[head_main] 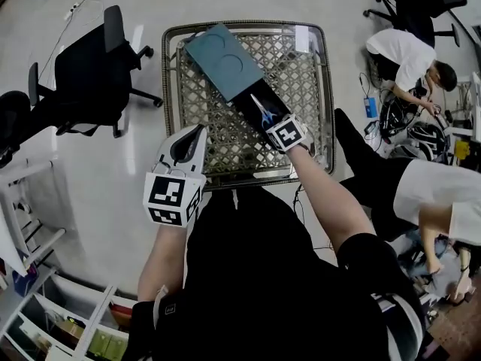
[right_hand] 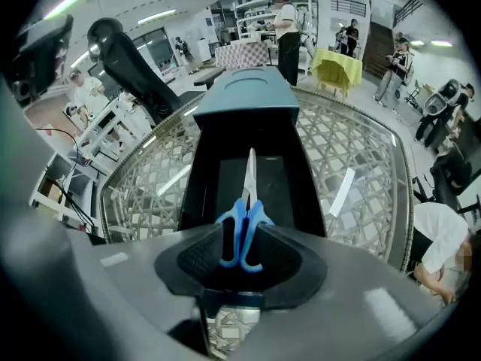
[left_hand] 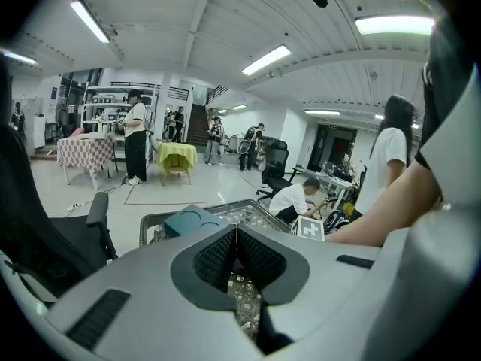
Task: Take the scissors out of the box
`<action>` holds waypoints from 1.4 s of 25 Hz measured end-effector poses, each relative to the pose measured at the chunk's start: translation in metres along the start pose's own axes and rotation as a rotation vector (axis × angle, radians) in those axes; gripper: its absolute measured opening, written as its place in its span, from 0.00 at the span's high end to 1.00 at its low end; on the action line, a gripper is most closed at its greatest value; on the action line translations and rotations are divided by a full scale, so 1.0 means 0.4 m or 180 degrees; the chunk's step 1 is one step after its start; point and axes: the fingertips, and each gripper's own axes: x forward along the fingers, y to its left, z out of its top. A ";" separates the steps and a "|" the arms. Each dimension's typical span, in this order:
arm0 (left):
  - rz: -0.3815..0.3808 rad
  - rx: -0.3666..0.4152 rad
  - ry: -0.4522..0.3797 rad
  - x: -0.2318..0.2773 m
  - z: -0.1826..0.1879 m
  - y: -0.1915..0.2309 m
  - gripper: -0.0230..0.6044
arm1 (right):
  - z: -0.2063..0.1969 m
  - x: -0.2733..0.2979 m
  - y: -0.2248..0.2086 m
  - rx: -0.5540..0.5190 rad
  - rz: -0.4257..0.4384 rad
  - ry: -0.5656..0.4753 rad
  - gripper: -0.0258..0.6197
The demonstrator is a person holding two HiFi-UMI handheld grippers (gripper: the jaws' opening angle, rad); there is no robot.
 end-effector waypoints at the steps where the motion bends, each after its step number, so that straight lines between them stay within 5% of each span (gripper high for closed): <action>1: 0.0025 -0.0018 -0.0004 -0.005 -0.003 0.003 0.95 | -0.006 0.009 -0.001 -0.0025 -0.0003 0.0070 0.72; 9: 0.0189 -0.0148 -0.0027 -0.056 -0.038 0.036 0.95 | -0.016 0.041 -0.012 -0.0134 -0.0180 0.0276 0.74; 17: 0.0190 -0.0182 -0.0022 -0.079 -0.061 0.041 0.95 | 0.009 0.069 0.022 -0.0411 -0.0046 0.0133 0.77; 27: 0.0154 -0.0178 0.0020 -0.093 -0.092 0.048 0.95 | -0.002 0.066 0.032 -0.0629 -0.0062 0.0413 0.81; 35: 0.0037 -0.0199 -0.0017 -0.100 -0.091 0.021 0.95 | -0.009 0.042 -0.011 -0.0206 -0.0226 0.0207 0.82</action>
